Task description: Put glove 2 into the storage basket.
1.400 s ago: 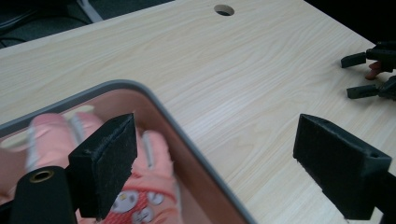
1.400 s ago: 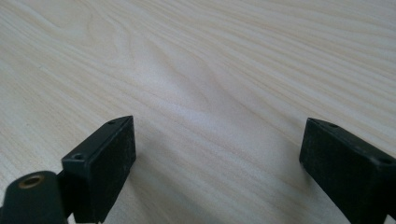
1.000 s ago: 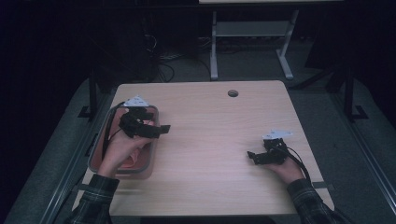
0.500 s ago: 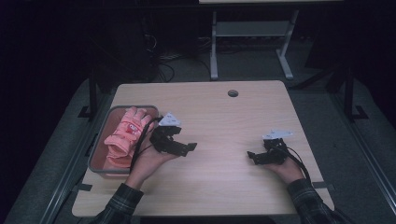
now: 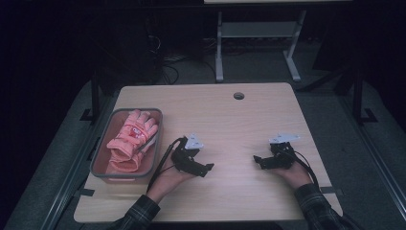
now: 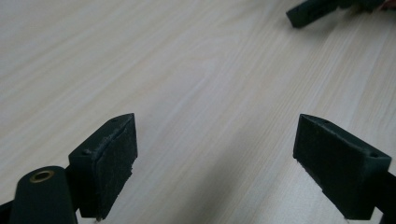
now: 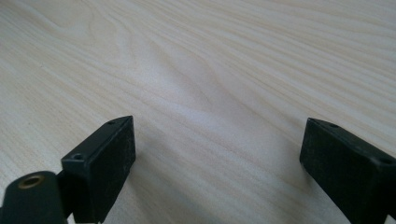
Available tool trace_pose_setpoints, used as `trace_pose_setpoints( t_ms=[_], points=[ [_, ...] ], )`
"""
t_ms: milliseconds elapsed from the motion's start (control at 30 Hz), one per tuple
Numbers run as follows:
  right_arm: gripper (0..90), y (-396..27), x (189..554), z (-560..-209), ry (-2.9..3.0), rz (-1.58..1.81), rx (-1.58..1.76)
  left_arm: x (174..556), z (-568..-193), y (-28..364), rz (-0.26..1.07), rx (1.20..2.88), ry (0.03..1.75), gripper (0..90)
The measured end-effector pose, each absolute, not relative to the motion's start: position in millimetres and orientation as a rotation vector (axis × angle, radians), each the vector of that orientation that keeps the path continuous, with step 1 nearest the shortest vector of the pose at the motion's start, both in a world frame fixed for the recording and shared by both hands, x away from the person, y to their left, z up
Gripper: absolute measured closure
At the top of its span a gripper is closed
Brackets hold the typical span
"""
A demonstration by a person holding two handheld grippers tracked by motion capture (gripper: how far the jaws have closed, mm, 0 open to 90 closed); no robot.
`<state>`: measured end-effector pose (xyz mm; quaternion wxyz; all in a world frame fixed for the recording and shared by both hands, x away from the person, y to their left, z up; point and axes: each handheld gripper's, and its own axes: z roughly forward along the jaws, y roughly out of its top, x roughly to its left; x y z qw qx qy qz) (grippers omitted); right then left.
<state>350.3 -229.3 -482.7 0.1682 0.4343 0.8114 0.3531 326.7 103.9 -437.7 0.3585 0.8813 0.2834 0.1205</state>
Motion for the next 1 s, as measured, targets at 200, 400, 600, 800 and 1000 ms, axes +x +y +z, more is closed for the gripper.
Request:
trace_pose_setpoints(
  t_ms=[200, 400, 600, 800, 1000],
  points=[
    [9.9, -229, 350, -483, 2.308, 1.004, 1.236, 329, -460, 99, 0.334, 2.341, 0.728, 12.8],
    [9.9, -229, 350, -483, 2.310, 1.006, 1.237, 329, -471, 102, 0.339, 2.316, 0.726, 12.6],
    [9.9, -229, 350, -483, 2.312, 1.008, 1.239, 330, -478, 108, 0.304, 2.247, 0.705, 12.6],
    [9.7, -228, 349, -483, 2.314, 1.008, 1.238, 330, -479, 108, 0.293, 2.250, 0.693, 12.8],
    [9.4, -228, 350, -483, 2.316, 1.011, 1.234, 330, -479, 108, 0.291, 2.249, 0.694, 12.8]
  ],
)
